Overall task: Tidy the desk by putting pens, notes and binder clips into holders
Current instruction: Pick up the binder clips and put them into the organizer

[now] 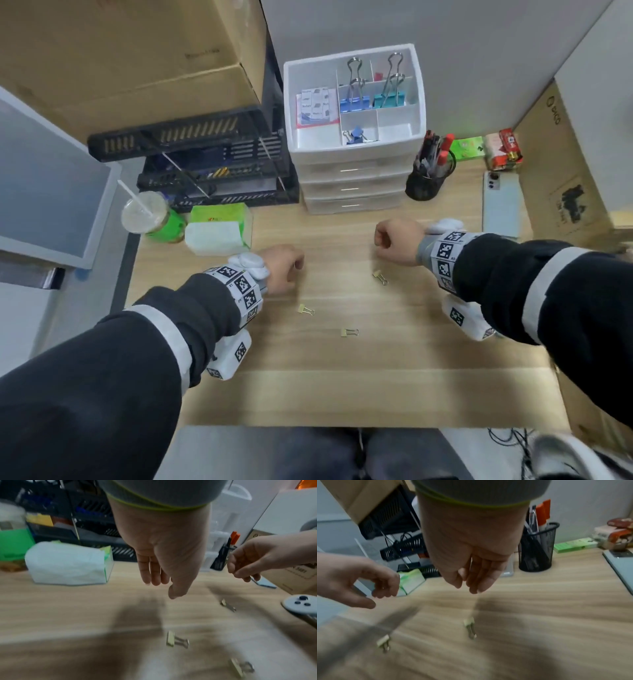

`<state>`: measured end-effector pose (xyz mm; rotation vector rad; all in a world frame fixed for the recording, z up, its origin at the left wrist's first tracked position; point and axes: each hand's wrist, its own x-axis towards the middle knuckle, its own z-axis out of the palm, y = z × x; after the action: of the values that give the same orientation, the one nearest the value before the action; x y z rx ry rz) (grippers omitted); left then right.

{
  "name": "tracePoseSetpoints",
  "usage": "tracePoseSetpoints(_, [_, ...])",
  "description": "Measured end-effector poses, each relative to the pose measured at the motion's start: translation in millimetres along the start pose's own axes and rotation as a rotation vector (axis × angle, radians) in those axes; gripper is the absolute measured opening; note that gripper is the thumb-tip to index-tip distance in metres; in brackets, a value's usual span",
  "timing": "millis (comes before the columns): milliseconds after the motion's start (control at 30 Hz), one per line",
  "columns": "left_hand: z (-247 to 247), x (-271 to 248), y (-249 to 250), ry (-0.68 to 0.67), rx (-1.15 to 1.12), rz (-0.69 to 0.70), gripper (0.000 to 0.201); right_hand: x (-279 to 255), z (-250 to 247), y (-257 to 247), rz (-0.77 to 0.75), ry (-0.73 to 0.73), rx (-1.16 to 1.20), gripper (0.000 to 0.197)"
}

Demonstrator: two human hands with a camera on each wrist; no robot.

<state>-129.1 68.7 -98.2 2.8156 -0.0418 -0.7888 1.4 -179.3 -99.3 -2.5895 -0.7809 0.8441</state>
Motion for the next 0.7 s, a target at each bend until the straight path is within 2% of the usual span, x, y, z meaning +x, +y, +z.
tracePoseSetpoints(133, [37.1, 1.8, -1.4, -0.109, -0.048, 0.027, 0.039, 5.3, 44.8, 22.8, 0.103, -0.049, -0.048, 0.017])
tracePoseSetpoints(267, [60.5, 2.3, 2.0, -0.122, -0.069, 0.048, 0.036, 5.9, 69.5, 25.7, 0.094, -0.031, -0.074, 0.026])
tracePoseSetpoints(333, [71.8, 1.9, 3.4, -0.133, -0.076, 0.060, 0.030, 6.5, 82.2, 25.8, 0.093, -0.034, -0.106, 0.023])
tracePoseSetpoints(433, [83.7, 2.2, 2.0, -0.125, -0.065, 0.059, 0.023, 5.8, 89.3, 24.0, 0.087, -0.058, -0.138, 0.007])
tracePoseSetpoints(600, [85.9, 7.9, -0.2, -0.163, -0.034, 0.051, 0.022, -1.9, 94.6, 10.4, -0.007, -0.064, 0.028, 0.013])
tracePoseSetpoints(700, [82.4, 8.1, -0.5, -0.202, -0.039, 0.036, 0.026, -5.8, 107.6, -3.2, -0.095, -0.134, 0.047, 0.011])
